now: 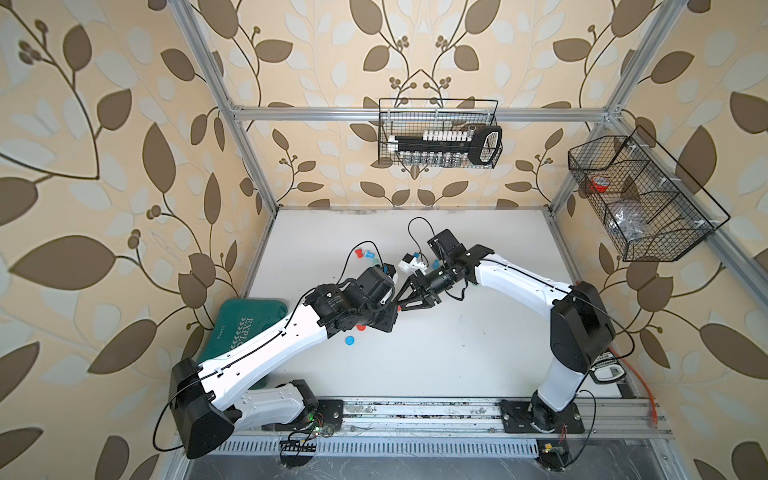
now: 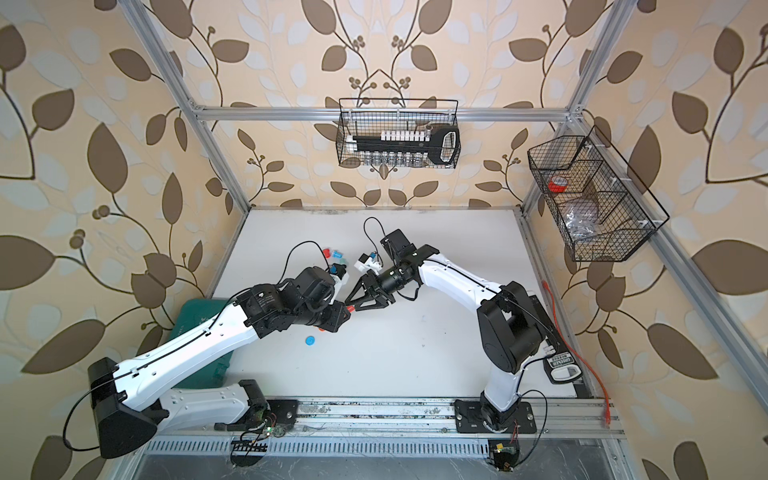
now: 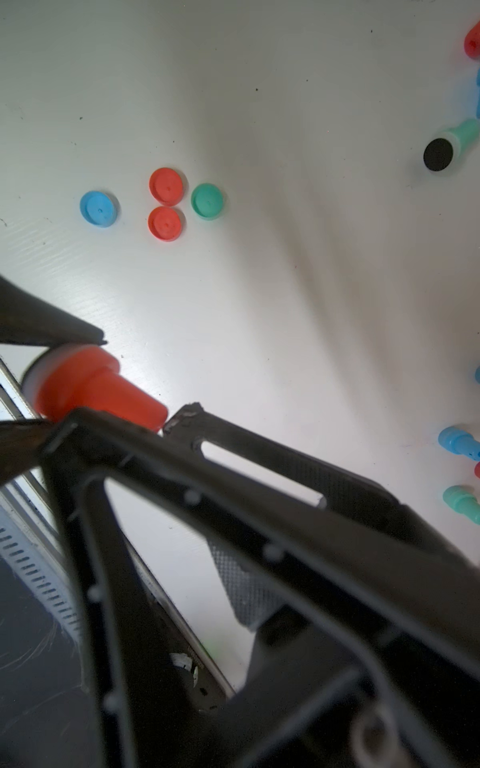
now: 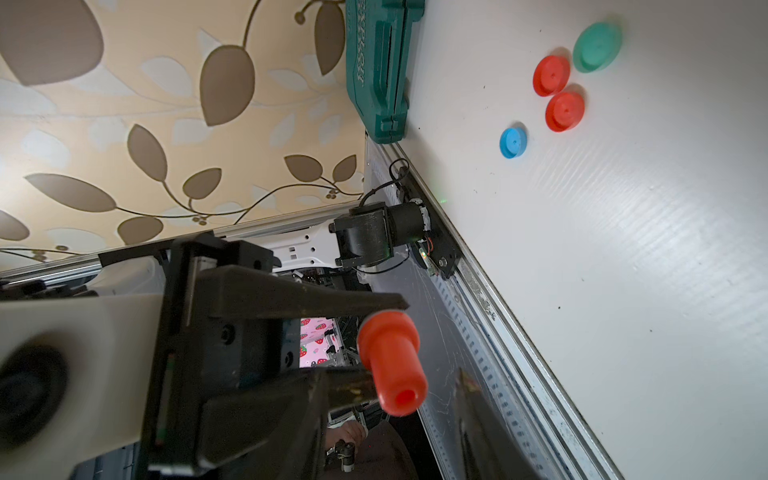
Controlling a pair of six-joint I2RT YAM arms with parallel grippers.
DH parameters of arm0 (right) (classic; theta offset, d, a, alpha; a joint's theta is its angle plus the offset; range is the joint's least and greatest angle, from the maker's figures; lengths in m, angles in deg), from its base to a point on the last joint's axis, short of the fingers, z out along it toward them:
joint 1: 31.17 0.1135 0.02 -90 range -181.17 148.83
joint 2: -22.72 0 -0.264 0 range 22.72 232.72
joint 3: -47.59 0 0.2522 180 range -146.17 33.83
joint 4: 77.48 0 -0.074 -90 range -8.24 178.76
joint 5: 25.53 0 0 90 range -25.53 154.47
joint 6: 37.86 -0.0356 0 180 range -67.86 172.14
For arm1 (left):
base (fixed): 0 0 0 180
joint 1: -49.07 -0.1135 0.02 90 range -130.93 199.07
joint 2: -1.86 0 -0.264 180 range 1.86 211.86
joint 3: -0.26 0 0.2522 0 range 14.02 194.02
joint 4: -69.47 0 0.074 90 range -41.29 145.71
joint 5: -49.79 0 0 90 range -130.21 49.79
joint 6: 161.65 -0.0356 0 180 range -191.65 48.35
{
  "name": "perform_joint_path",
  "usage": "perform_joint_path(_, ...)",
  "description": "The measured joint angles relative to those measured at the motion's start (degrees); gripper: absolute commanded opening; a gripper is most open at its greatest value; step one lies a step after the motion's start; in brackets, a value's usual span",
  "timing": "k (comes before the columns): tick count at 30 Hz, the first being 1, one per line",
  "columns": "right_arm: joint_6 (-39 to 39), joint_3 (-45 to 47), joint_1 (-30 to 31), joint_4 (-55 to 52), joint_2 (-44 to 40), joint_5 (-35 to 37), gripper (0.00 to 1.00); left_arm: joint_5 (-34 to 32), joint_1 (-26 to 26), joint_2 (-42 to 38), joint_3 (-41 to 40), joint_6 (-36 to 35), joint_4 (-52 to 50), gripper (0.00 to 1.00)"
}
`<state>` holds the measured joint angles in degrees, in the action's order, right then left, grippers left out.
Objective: Close the stamp cap
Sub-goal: Pick up the stamp from the center of the board.
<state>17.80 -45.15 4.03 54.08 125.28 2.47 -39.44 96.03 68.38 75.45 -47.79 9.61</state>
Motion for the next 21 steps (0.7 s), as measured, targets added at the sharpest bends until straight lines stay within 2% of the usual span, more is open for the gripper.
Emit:
perform_joint_path(19,-1.9,0.0,1.6,3.2,0.4,-0.8,0.22,-1.2,0.7,0.1,1.3,0.4,-0.1,0.23)
perform_joint_path(21,-1.9,0.0,1.6,3.3,0.4,-0.9,0.17,-1.3,0.7,0.1,1.3,0.4,-0.2,0.23)
